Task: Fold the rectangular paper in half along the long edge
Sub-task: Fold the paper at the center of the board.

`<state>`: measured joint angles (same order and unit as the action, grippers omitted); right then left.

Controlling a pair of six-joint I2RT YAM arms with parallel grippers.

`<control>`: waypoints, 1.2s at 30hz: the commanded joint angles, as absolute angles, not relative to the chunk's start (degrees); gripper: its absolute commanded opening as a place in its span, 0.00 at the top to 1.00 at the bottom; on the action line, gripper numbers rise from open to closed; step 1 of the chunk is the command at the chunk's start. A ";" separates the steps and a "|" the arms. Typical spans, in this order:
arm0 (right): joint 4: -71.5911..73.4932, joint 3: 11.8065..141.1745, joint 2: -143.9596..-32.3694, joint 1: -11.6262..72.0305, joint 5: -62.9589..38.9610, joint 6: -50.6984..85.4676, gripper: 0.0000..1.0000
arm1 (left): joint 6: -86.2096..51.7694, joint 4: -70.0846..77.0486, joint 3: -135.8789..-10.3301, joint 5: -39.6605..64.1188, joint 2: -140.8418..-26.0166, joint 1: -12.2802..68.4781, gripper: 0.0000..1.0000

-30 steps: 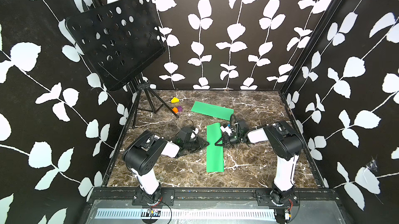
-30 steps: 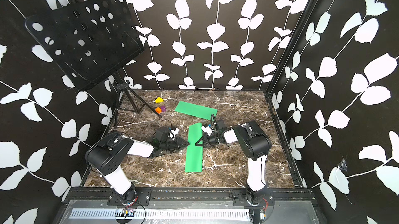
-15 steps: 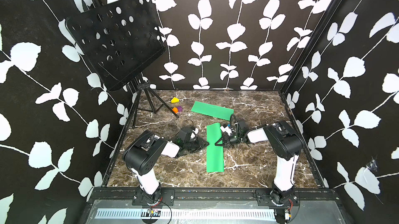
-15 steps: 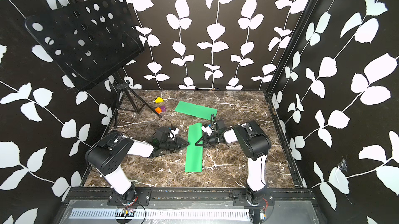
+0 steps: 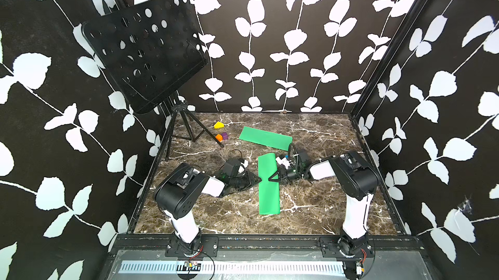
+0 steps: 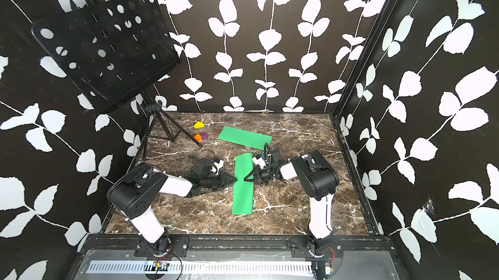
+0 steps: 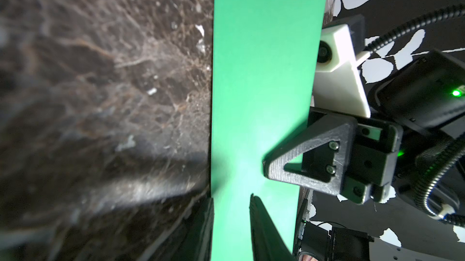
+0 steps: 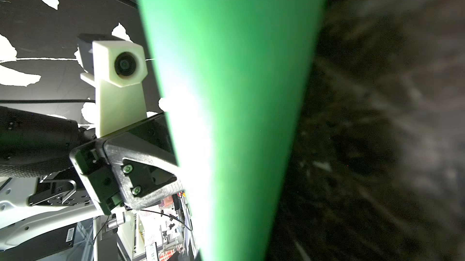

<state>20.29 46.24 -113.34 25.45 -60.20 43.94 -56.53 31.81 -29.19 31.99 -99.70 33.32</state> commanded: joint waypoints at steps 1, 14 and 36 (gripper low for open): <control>19.69 44.29 -116.10 25.81 -57.04 44.12 0.88 | -55.16 13.62 -25.62 26.10 -105.06 33.62 0.71; 19.07 44.26 -116.14 25.76 -57.13 43.29 0.98 | -55.02 13.46 -25.82 26.13 -105.06 33.60 0.71; 16.35 44.65 -116.28 25.77 -56.51 40.52 1.00 | -51.58 2.90 -28.91 23.27 -95.23 33.63 0.55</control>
